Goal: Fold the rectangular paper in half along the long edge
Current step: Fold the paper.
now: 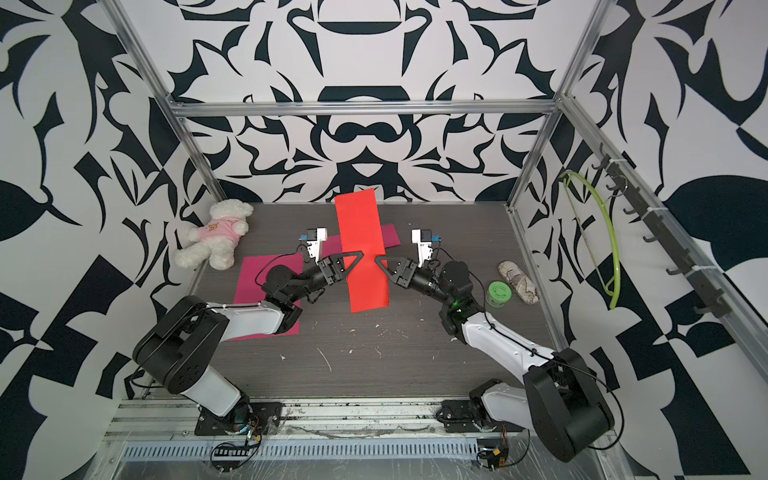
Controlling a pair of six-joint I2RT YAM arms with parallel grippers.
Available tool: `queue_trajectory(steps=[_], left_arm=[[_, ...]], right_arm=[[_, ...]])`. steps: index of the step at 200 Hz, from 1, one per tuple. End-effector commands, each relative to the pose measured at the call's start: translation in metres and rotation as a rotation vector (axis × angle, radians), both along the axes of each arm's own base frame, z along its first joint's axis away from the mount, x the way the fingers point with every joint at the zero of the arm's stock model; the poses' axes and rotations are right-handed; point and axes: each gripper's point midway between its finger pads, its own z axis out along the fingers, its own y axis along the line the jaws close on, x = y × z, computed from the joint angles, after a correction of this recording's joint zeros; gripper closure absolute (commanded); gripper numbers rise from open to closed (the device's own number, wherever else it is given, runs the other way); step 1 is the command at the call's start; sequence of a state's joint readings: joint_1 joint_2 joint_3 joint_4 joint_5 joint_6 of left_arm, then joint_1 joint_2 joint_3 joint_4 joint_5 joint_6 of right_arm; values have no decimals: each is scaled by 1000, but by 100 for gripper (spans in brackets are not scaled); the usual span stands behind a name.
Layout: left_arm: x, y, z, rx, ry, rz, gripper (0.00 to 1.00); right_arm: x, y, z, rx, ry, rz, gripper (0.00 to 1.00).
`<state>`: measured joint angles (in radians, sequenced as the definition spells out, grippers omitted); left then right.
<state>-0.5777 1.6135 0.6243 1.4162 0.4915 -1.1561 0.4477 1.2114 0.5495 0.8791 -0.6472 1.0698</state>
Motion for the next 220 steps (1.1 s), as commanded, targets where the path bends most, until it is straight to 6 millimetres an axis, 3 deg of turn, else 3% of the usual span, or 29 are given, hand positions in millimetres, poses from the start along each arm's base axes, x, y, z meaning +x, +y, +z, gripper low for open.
queue_trajectory(steps=[1,12,25,34,39,43,48,49,68,80,86,91,100,115,128,135,139,149,155,186,201,206,211,215,218,220], left_arm=[[8,6,18,-39,-37,39,100],[10,7,20,-43,-38,44,100],[13,9,23,-50,-40,53,100],[15,11,24,-53,-41,59,100],[16,12,25,-55,-41,64,100],[17,13,26,-57,-42,67,100],[19,14,27,-58,-42,72,100],[19,14,27,-59,-42,73,100],[23,18,30,-67,-45,87,100],[26,19,33,-72,-49,93,100],[27,21,35,-75,-52,99,100],[28,21,37,-78,-54,101,100],[31,23,39,-82,-58,109,100],[35,27,42,-89,-62,123,100],[39,30,46,-93,-68,131,100],[41,32,47,-95,-71,136,100],[42,33,48,-95,-73,138,100],[45,35,51,-100,-76,144,100],[47,37,52,-101,-79,150,100],[55,41,58,-109,-89,154,100],[57,43,61,-112,-93,155,100],[58,44,62,-113,-94,156,100],[59,45,62,-113,-95,157,100],[60,45,63,-115,-95,160,100],[60,46,63,-116,-96,160,100],[61,46,64,-116,-97,161,100]], right_arm=[[-5,-1,11,16,-52,-3,100],[-6,-1,10,15,-49,-3,100],[-6,-2,9,16,-45,-6,67],[-6,-2,8,15,-44,-7,61],[-7,-2,9,15,-46,-6,67],[-7,-2,9,15,-46,-3,78],[-7,-1,9,14,-48,1,100],[-7,-1,9,14,-48,2,100],[-9,1,8,13,-41,18,99],[-8,1,7,13,-37,16,68],[-8,1,6,13,-35,16,65],[-8,1,7,13,-36,20,70],[-9,2,7,12,-38,30,100],[-9,3,7,12,-35,35,100],[-8,2,5,11,-28,22,68],[-7,1,5,11,-27,17,63],[-8,2,4,10,-28,20,66],[-9,3,5,9,-30,34,92],[-9,4,4,7,-30,41,100],[-9,6,4,12,-28,52,95],[-8,5,3,12,-23,47,73],[-8,5,3,12,-23,44,71],[-8,5,2,11,-24,44,75],[-8,6,2,11,-24,48,84],[-8,5,1,9,-23,47,98],[-8,5,2,9,-23,47,100]])
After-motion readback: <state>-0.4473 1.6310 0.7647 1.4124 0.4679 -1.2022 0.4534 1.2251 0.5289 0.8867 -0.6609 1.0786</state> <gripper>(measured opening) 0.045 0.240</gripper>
